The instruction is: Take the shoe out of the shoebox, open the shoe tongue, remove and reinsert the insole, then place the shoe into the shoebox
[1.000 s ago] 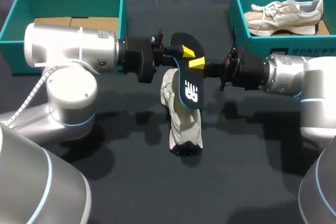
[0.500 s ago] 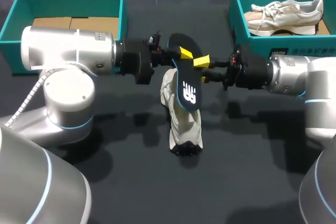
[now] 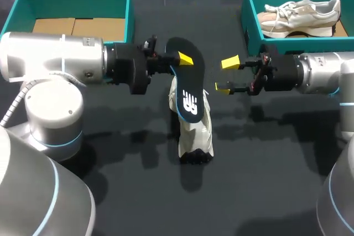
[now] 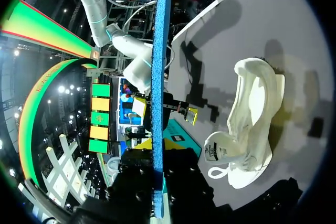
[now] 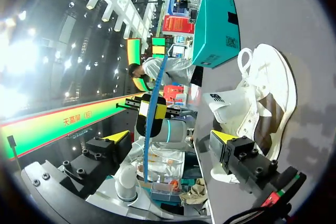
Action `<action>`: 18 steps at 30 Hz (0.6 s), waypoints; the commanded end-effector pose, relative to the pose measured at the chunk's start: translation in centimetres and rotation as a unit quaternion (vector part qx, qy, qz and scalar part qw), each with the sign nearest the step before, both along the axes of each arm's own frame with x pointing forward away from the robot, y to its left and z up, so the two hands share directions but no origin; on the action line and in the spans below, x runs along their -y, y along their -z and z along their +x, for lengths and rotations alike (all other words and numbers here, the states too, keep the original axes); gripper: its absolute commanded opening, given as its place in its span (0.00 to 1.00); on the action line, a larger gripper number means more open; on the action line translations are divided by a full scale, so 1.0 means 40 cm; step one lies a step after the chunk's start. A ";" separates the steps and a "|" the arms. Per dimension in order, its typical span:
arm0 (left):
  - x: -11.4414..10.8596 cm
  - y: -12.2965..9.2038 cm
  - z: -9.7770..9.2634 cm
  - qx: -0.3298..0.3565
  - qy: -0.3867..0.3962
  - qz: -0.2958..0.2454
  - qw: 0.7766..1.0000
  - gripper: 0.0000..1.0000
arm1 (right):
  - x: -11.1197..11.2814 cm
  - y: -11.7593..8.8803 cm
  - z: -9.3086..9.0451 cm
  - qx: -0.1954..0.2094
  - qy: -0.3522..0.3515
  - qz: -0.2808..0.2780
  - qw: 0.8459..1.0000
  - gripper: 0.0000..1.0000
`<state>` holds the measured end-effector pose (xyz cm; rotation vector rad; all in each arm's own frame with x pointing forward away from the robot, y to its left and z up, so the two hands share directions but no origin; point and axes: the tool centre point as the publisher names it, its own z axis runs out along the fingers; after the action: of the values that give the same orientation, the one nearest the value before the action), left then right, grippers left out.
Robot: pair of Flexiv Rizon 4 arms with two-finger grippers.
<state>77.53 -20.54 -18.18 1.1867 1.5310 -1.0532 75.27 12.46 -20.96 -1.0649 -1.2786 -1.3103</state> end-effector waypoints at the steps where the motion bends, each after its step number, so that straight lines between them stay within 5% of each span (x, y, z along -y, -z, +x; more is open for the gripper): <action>1: -0.044 -0.030 -0.046 -0.017 -0.001 0.019 1.000 0.00 | -0.003 -0.001 -0.003 0.000 0.001 -0.002 1.000 1.00; 8: -0.069 -0.048 -0.086 -0.093 0.046 0.002 0.995 0.00 | 0.013 0.036 -0.027 0.144 -0.096 -0.085 0.981 1.00; 18: -0.076 -0.053 -0.095 -0.100 0.069 0.007 0.993 0.00 | 0.022 0.065 -0.029 0.149 -0.134 -0.085 0.976 1.00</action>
<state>73.72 -17.55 -16.08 1.2389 1.6287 -1.2880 73.49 11.49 -23.41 -0.8241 -1.7059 -1.2422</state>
